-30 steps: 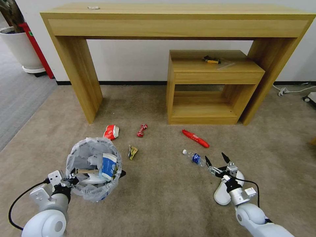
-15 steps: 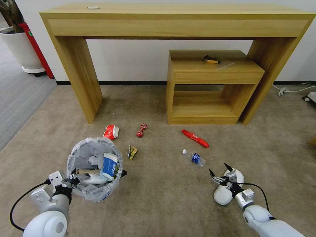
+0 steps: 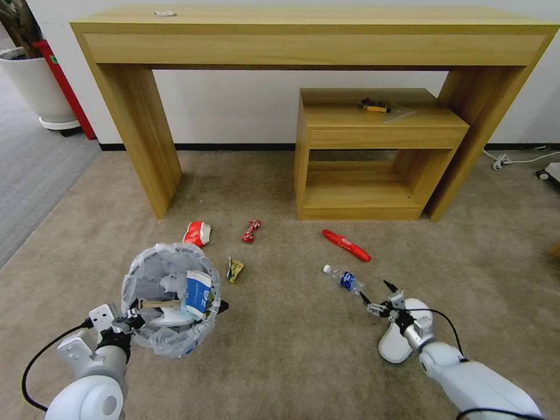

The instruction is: Pick up the trash bin and place the garbage on the floor into it.

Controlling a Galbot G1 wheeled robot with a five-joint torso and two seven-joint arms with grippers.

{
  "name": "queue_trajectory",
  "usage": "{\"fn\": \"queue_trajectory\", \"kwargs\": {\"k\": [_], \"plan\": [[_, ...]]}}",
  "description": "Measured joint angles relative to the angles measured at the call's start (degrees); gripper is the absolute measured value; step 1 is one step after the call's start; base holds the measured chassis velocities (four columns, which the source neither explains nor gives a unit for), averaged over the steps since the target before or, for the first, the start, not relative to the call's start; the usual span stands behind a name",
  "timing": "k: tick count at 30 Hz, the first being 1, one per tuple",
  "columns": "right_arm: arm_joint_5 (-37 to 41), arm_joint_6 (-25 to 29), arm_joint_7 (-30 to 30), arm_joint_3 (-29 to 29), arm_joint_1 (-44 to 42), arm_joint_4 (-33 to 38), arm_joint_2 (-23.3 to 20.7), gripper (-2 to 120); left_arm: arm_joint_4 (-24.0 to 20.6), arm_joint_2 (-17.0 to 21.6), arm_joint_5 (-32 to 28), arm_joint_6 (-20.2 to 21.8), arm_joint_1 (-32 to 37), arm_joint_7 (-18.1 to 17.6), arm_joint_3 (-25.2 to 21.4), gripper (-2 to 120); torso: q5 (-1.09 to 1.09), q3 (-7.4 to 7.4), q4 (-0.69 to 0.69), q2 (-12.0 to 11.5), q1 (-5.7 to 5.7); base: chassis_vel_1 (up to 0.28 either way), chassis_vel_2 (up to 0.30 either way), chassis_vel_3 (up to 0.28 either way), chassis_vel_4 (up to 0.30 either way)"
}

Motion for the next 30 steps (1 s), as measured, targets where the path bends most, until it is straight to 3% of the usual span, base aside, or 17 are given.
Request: {"fn": "queue_trajectory", "kwargs": {"k": [16,25,27,30], "plan": [[0.34,-0.75,-2.19,-2.37,3.94,-9.41,8.14,93,-1.53,0.10,-0.29,0.10,0.20,-0.02,0.28,0,-0.01,0.00,0.00,0.00,0.00,0.000,0.000,0.000,0.000],[0.15,-1.14,-2.29,-2.13,4.64,-11.99,9.72,89,-1.61,0.33,-0.57,0.10,0.13,0.00,0.39,0,0.00,0.00,-0.01,0.00,0.00,0.000,0.000,0.000,0.000],[0.08,-1.21,-2.29,-1.87,4.65,-12.33,9.89,80,-1.89,0.56,-0.73,0.10,0.15,0.00,0.39,0,-0.01,0.00,-0.01,0.00,0.00,0.000,0.000,0.000,0.000],[0.03,-1.21,-2.28,-1.70,4.61,-12.41,10.06,75,-2.11,0.61,-0.82,0.10,0.18,0.01,0.39,0,0.02,0.00,-0.01,0.00,0.00,0.000,0.000,0.000,0.000]]}}
